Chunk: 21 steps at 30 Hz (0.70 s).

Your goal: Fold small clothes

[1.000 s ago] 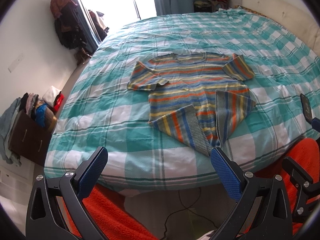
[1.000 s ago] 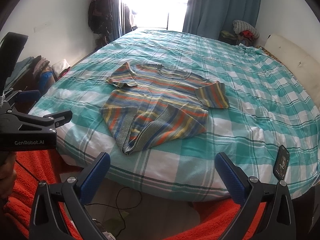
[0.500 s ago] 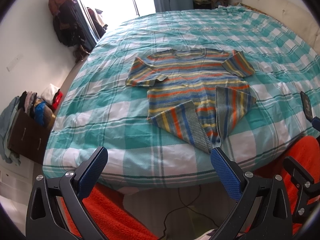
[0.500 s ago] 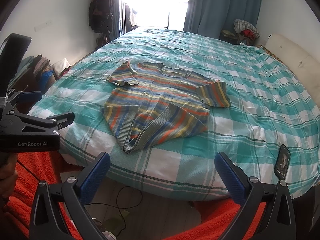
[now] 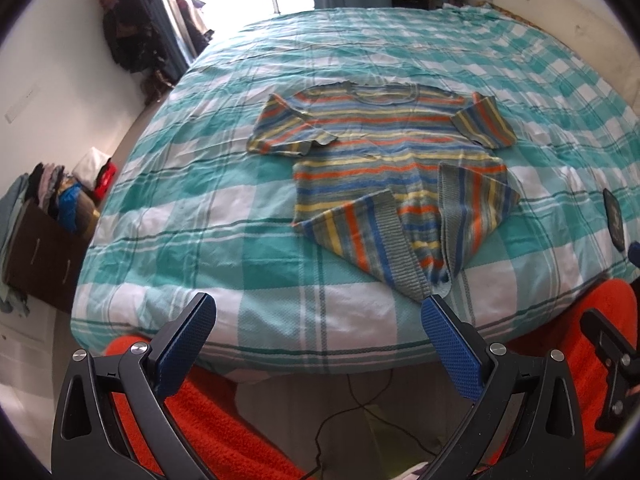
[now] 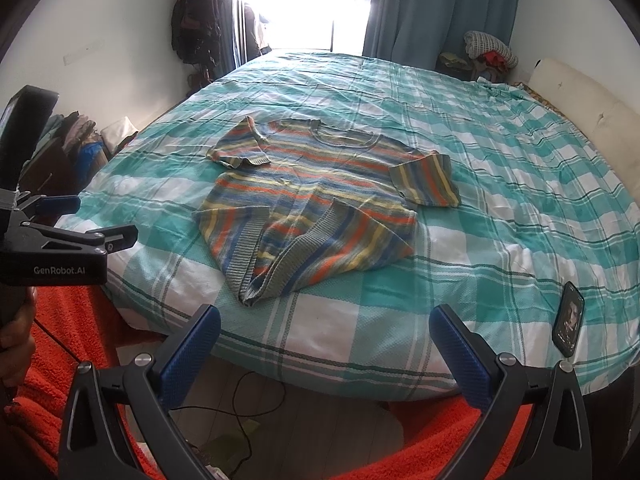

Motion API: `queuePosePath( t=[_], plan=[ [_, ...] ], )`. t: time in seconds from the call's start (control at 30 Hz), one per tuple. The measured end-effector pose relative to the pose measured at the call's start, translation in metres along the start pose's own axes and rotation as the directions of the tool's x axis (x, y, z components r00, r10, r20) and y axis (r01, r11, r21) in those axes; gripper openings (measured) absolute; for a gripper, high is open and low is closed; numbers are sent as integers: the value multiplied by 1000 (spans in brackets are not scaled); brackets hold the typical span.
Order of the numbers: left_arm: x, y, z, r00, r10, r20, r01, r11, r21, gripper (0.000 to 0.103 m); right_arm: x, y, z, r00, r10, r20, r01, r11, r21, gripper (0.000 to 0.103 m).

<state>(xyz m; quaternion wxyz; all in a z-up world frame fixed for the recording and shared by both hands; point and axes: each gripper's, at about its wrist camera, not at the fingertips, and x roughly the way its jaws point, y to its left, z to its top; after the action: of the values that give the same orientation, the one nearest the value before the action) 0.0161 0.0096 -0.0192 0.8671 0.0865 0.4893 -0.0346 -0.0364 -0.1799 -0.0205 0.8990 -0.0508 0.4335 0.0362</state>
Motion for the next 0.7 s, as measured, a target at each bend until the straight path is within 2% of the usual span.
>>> queuePosePath(
  t=[0.1, 0.2, 0.3, 0.37, 0.47, 0.57, 0.63, 0.7],
  plan=[
    [10, 2, 9, 998, -69, 8, 68, 998, 12, 103, 10, -6, 4, 1000, 8, -7, -8, 1000, 11, 103],
    [34, 11, 24, 987, -158, 23, 157, 987, 44, 103, 22, -17, 10, 1000, 13, -5, -13, 1000, 19, 103],
    [72, 12, 38, 975, -221, -28, 222, 969, 106, 103, 48, -35, 19, 999, 29, -21, -28, 999, 32, 103],
    [101, 9, 48, 969, -236, -74, 244, 959, 143, 102, 70, -45, 26, 998, 39, -46, -38, 999, 21, 103],
    [133, -2, 60, 958, -259, -122, 278, 942, 188, 102, 111, -56, 43, 992, 83, -92, -87, 995, -44, 103],
    [162, -22, 76, 942, -299, -151, 330, 903, 275, 102, 161, -61, 69, 980, 122, -155, -145, 978, -148, 102],
    [175, -28, 81, 942, -294, -163, 332, 888, 318, 101, 196, -62, 88, 970, 148, -194, -188, 960, -207, 95],
    [190, -33, 86, 943, -285, -170, 328, 875, 355, 99, 223, -62, 101, 956, 177, -236, -230, 948, -220, 83]
  ],
)
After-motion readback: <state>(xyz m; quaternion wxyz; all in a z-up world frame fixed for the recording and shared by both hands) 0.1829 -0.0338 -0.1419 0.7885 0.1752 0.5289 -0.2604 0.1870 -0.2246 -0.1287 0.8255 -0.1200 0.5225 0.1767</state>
